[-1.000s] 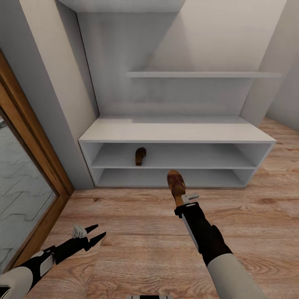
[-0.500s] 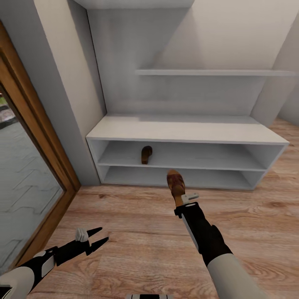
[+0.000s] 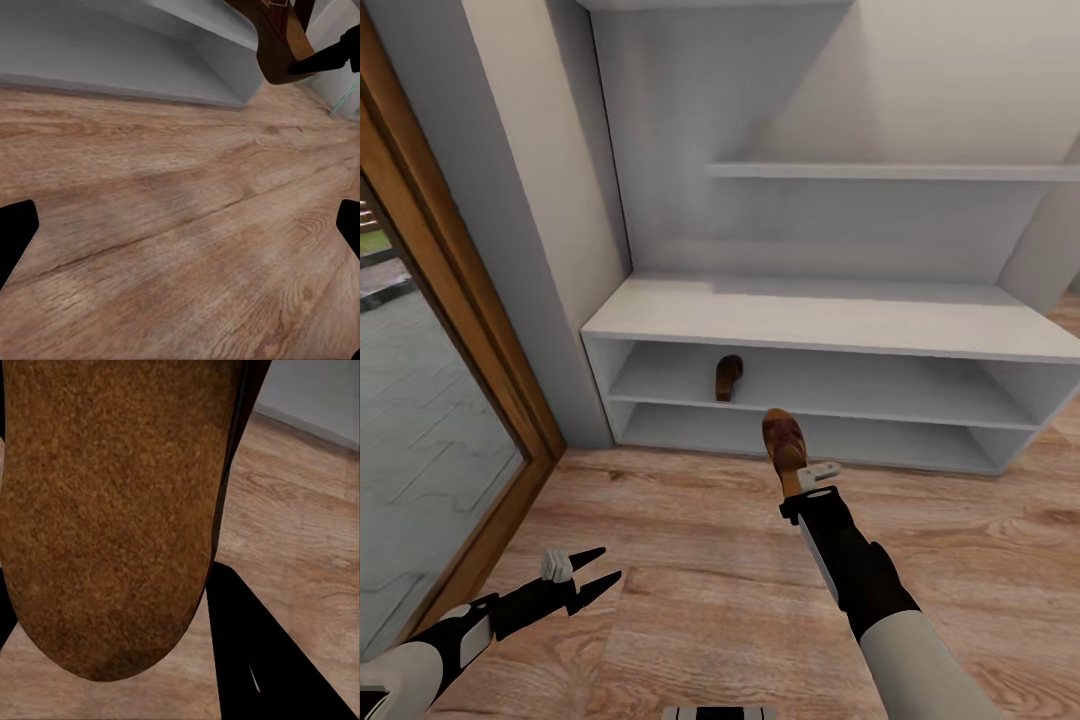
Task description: Pick up the two gym shoes and the two sandals from the corridor floor and place them onto the hallstand (shoe rack) in the corridor, making sure they are on the rack and not on the floor. Arrange them so the two gym shoes are next to each other and the two sandals are next to each other.
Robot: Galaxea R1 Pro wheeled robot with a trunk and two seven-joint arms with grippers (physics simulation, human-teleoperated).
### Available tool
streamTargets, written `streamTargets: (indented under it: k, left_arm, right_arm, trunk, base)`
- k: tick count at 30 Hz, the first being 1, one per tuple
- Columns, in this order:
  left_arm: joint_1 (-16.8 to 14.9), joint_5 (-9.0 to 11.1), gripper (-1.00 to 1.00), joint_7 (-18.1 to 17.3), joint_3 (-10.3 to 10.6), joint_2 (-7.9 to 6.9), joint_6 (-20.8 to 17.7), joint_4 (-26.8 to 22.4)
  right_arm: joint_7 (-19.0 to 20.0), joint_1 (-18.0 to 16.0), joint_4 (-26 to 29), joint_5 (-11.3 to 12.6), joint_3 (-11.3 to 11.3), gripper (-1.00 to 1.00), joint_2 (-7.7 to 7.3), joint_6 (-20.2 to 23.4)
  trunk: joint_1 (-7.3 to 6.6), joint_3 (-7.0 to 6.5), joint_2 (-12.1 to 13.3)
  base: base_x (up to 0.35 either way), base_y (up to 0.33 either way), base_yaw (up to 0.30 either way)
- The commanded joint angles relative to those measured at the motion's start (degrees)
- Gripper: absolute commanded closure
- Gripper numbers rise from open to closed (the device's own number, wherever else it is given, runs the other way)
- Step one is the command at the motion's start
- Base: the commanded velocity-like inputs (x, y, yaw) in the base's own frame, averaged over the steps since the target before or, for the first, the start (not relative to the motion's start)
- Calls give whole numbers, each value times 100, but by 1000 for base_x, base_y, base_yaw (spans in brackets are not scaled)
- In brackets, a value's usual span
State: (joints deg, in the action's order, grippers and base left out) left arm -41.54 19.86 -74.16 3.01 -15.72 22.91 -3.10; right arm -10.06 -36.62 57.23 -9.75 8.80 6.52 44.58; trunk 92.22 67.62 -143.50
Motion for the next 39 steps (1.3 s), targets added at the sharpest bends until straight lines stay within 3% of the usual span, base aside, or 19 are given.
streamTargets:
  k: [1, 12, 23, 25, 29, 31, 39]
  left_arm:
    - [-3, 36, -100, -11, 33, -1, 30, 3]
    - [-3, 36, -100, -11, 33, 3, 21, 3]
    - [-4, 25, -100, -24, 36, 150, 29, 11]
    - [-6, -39, -100, -48, 39, 205, 30, 18]
    - [-3, -510, -100, -230, 41, 337, 30, 78]
    - [-3, -644, -100, -261, 41, 352, 30, 131]
    - [-3, -736, -100, -275, 42, 404, 22, 169]
  right_arm:
    - [-31, -3, 5, -7, 9, 100, -1, 30]
    - [-31, -3, 16, -10, 8, 100, -1, 21]
    - [-31, -3, 16, -9, 8, 100, -1, 16]
    - [-31, -3, 16, -10, 8, 100, -1, 16]
    - [-31, -3, 9, -7, 8, 100, -1, 16]
    - [-31, -3, 8, -6, 8, 100, -1, 16]
    - [-31, -3, 7, -4, 8, 100, -1, 16]
  trunk:
    - [-1, 5, -2]
    - [-1, 5, -2]
    - [-1, 5, -2]
    - [-1, 5, -2]
    - [-1, 5, -2]
    - [-1, 5, -2]
    - [-1, 5, -2]
  base:
    - [27, 0, 3]
    - [205, 0, 0]
    - [161, 0, 0]
    - [7, 0, 0]
    - [2, 0, 0]
    - [0, 0, 0]
    - [126, 0, 0]
